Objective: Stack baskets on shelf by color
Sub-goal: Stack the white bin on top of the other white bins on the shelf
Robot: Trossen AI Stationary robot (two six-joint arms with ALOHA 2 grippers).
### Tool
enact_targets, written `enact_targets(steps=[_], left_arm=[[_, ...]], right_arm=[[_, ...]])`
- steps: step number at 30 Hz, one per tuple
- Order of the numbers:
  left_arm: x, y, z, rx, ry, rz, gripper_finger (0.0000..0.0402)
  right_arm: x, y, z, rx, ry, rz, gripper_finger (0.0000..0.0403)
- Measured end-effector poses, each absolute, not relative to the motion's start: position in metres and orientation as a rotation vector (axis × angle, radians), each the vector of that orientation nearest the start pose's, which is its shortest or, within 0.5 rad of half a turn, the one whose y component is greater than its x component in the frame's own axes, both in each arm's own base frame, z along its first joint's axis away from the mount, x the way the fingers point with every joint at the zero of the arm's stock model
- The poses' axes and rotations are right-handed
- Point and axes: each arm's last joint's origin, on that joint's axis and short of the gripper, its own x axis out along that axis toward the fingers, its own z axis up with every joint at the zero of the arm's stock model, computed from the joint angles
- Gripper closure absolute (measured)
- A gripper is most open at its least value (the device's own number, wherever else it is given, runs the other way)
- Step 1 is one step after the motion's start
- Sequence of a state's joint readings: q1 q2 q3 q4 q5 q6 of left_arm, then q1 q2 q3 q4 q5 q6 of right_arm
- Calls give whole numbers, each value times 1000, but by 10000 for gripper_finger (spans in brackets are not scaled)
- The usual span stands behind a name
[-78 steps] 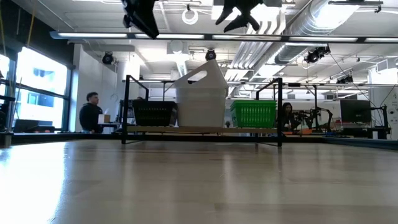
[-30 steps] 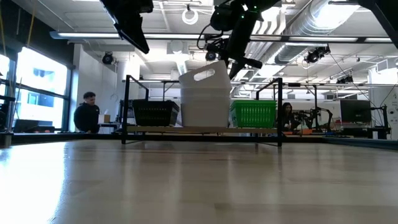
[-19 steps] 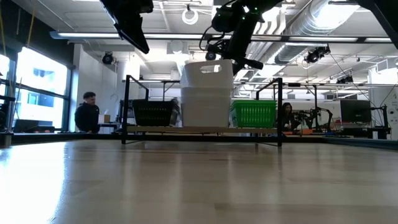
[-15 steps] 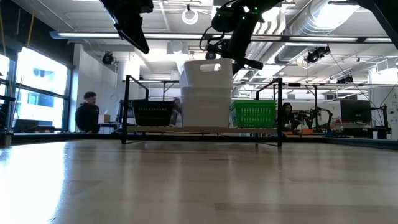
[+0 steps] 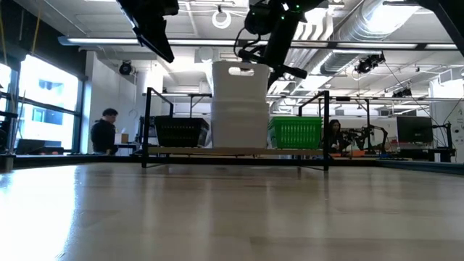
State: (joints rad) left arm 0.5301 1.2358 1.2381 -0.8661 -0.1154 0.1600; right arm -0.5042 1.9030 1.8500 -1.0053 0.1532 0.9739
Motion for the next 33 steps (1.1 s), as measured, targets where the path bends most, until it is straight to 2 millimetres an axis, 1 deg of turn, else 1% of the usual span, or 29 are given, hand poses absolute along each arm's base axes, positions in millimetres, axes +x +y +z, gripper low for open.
enact_targets(steps=[5,11,19,24,33], left_arm=[[206,125,340,-35,904,533,273],[206,125,340,-21,908,525,273],[206,125,340,-4,913,517,273],[206,125,340,-4,913,517,273],[206,125,340,13,918,508,273]], right_arm=[[353,-189,316,1003,666,-1138,402],[353,-187,313,998,677,-1171,403],[356,-188,308,981,680,-1196,403],[358,-190,301,979,701,-1210,403],[358,-192,301,951,679,-1245,402]])
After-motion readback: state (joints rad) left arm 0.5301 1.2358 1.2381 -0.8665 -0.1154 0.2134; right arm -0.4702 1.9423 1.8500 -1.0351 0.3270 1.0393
